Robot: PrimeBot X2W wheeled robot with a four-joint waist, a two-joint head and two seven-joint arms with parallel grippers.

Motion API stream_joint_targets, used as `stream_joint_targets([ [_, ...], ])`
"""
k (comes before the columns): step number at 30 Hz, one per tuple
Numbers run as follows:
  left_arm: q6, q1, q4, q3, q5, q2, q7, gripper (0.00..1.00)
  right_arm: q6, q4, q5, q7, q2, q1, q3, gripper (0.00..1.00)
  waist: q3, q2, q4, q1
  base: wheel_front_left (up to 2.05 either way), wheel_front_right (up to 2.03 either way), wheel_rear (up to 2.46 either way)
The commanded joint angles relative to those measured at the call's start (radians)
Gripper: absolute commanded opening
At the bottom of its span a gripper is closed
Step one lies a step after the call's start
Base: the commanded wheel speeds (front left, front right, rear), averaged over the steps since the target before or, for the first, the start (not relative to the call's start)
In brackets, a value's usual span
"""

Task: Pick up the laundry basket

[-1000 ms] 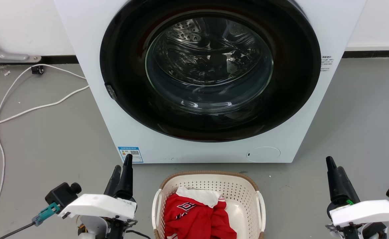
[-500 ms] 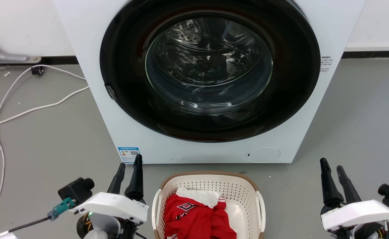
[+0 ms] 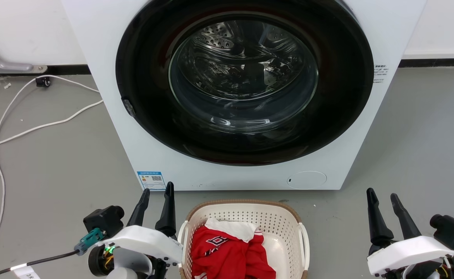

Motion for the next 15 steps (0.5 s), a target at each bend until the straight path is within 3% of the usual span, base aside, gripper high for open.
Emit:
stream_joint_targets([
  [1,0.006,-0.026,-0.004,-0.007,0.032,0.003,-0.012,1.00,0.000,-0.008,-0.036,-0.011,0.000,0.002,0.004,1.00,0.000,0.0000,0.000,-0.0001,0.00,0.00,0.00],
  [15,0.030,-0.028,0.005,-0.024,0.181,0.002,-0.047,1.00,0.000,-0.034,-0.194,-0.025,0.000,0.014,0.025,1.00,0.002,0.0000,0.006,-0.0001,0.00,0.00,0.00],
])
